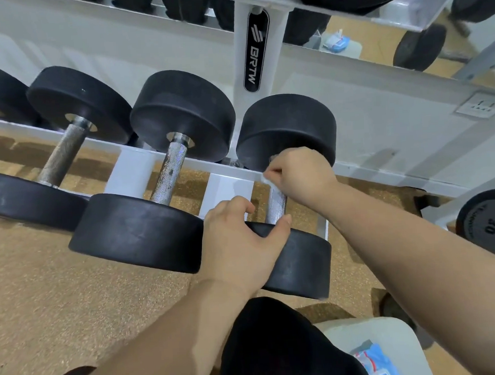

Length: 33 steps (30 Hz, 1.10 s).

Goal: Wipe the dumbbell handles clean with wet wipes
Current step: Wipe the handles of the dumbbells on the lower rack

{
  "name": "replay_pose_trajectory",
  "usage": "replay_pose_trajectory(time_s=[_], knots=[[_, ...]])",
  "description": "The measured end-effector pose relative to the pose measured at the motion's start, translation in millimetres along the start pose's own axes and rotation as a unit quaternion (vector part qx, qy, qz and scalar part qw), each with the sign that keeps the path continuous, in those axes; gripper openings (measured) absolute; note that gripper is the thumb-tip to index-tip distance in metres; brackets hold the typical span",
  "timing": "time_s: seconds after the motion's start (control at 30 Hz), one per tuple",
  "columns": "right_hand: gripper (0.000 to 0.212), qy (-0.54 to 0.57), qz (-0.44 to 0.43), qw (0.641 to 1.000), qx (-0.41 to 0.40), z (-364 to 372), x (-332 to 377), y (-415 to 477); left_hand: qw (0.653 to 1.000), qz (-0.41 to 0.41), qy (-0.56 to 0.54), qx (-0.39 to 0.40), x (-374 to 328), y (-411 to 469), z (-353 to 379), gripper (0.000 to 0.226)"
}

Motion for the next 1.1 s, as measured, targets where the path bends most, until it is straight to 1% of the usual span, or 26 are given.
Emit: replay_pose_trajectory(time_s=[0.07,0.1,0.17,0.23,0.27,0.3,0.33,0.4,0.43,0.5,0.57,0.6,0.63,0.67,0.73,0.77,0.8,0.83,0.9,0.97,1.0,1.03,1.1], knots=[[0.014,0.078,-0.031,0.996,0.019,3,0,-21,1.000,0.007,0.002,-0.006,-1,0,0,0.055],[0.012,0.125,-0.050,0.990,0.029,5,1,-33,1.000,0.009,0.003,-0.008,-1,0,-1,0.056],[0.016,0.200,-0.058,0.977,0.043,8,1,-46,1.000,0.010,0.004,-0.013,0,1,0,0.056],[0.015,0.230,-0.036,0.972,0.038,12,-4,-47,1.000,0.009,0.000,-0.015,0,1,-1,0.055],[0.011,0.223,-0.024,0.974,0.026,12,-5,-44,1.000,0.008,-0.002,-0.014,-1,1,-1,0.054],[0.005,0.199,-0.015,0.980,0.009,11,-4,-40,1.000,0.007,-0.005,-0.013,-1,0,-1,0.053],[0.004,0.160,-0.012,0.987,-0.012,10,-2,-35,1.000,0.005,-0.007,-0.011,-2,0,-1,0.053],[0.008,0.076,-0.005,0.996,-0.042,6,4,-24,1.000,0.002,-0.011,-0.007,-2,-1,-1,0.055],[0.010,0.051,-0.002,0.998,-0.042,4,6,-21,1.000,-0.001,-0.010,-0.004,-1,-1,0,0.056],[0.012,0.039,-0.040,0.998,0.004,4,12,-24,1.000,-0.002,-0.008,-0.006,1,0,1,0.057],[0.012,0.067,-0.094,0.990,0.078,7,18,-35,1.000,0.000,-0.012,-0.015,1,0,0,0.056],[0.013,0.087,-0.112,0.985,0.098,8,20,-41,1.000,0.000,-0.014,-0.018,1,0,0,0.055],[0.016,0.097,-0.123,0.983,0.093,8,19,-44,1.000,0.000,-0.015,-0.018,1,0,0,0.054],[0.019,0.093,-0.125,0.986,0.065,7,16,-44,1.000,-0.001,-0.014,-0.014,1,-1,0,0.055],[0.018,0.085,-0.097,0.991,-0.038,4,3,-35,1.000,-0.004,-0.008,-0.001,0,-1,0,0.056],[0.014,0.108,-0.059,0.989,-0.077,2,-6,-32,1.000,-0.004,-0.006,0.003,-1,0,-1,0.055],[0.010,0.151,-0.017,0.984,-0.098,3,-15,-30,1.000,-0.004,-0.005,0.005,-1,-1,-1,0.053],[0.009,0.203,0.019,0.974,-0.097,6,-22,-32,1.000,-0.005,-0.005,0.005,-2,-1,-1,0.051],[0.009,0.291,0.059,0.954,-0.043,16,-28,-42,1.000,-0.004,-0.003,0.000,-2,-1,-2,0.048],[0.011,0.343,0.056,0.937,0.027,26,-24,-56,1.000,-0.009,-0.002,0.004,-3,-2,-1,0.045],[0.012,0.357,0.050,0.932,0.038,29,-23,-60,1.000,-0.015,-0.001,0.010,-4,-2,-1,0.044],[0.011,0.368,0.052,0.928,0.029,30,-23,-60,1.000,-0.020,0.001,0.014,-4,-1,0,0.044],[0.007,0.397,0.087,0.913,-0.024,28,-28,-51,0.999,-0.029,0.007,0.015,-4,-1,1,0.045]])
Point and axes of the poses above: each hand's wrist, its own y-axis towards the middle knuckle, its own z-axis out of the palm, x = y × z, the point moved 6 cm from there along y, towards the middle knuckle, and after that the axes turned 6 degrees about -y, right-handed, at the moved point
